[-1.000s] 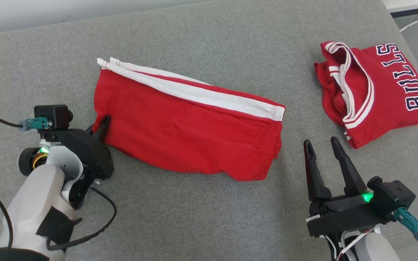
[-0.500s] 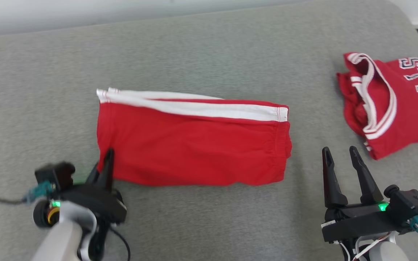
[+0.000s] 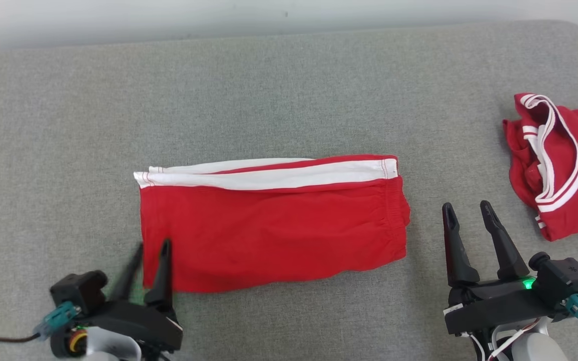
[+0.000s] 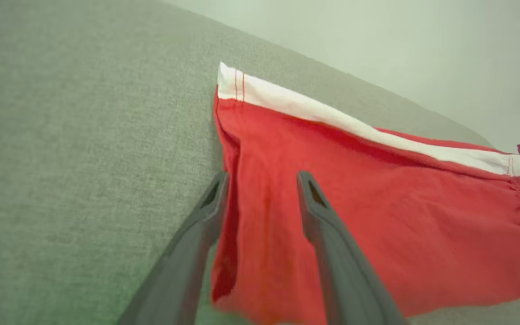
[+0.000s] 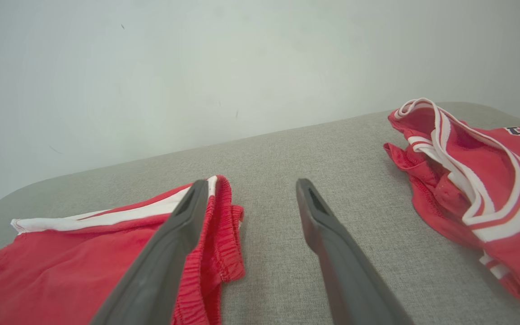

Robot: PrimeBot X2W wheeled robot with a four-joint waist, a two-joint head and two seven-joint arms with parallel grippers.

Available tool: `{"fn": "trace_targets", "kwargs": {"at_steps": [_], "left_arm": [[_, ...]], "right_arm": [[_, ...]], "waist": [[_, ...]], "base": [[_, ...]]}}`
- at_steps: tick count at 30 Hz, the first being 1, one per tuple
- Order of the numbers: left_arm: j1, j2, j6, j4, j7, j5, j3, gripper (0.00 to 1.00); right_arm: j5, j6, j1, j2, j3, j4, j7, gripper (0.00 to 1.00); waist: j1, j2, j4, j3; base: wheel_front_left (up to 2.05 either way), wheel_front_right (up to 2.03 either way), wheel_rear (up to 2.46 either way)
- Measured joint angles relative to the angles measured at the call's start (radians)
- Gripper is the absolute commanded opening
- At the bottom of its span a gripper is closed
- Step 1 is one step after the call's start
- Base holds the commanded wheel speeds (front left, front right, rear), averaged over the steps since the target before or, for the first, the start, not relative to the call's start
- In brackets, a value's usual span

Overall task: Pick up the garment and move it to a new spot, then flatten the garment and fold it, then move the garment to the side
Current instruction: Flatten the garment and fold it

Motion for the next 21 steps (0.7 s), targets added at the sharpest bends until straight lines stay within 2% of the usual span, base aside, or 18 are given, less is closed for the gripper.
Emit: {"fn": "trace_targets", "kwargs": {"at_steps": [5, 8, 14, 21], "left_arm": [[-0.022, 0.027, 0.031, -0.03, -0.12, 0.081, 0.027, 1.0], [-0.041, 0.032, 0.045, -0.059, -0.158, 0.119, 0.044, 1.0], [-0.057, 0.035, 0.072, -0.121, -0.181, 0.223, 0.055, 1.0], [0.039, 0.051, 0.115, -0.199, -0.182, 0.301, 0.034, 1.0]], "right_arm": [[-0.02, 0.0, 0.001, -0.003, -0.003, 0.004, 0.0, 1.0], [-0.035, 0.0, 0.004, -0.005, -0.006, 0.003, -0.002, 1.0], [-0.072, 0.0, 0.003, -0.006, 0.002, 0.007, 0.0, 1.0], [-0.099, 0.0, 0.022, -0.007, 0.018, 0.006, 0.012, 1.0]], "waist": [[0.0, 0.0, -0.008, -0.017], [-0.0001, -0.0001, -0.012, -0.032], [-0.0001, 0.0, -0.017, -0.069], [-0.0001, 0.0, -0.02, -0.118]], "base": [[0.0, 0.0, 0.0], [0.0, 0.0, 0.0], [0.0, 0.0, 0.0], [0.0, 0.0, 0.0]]}}
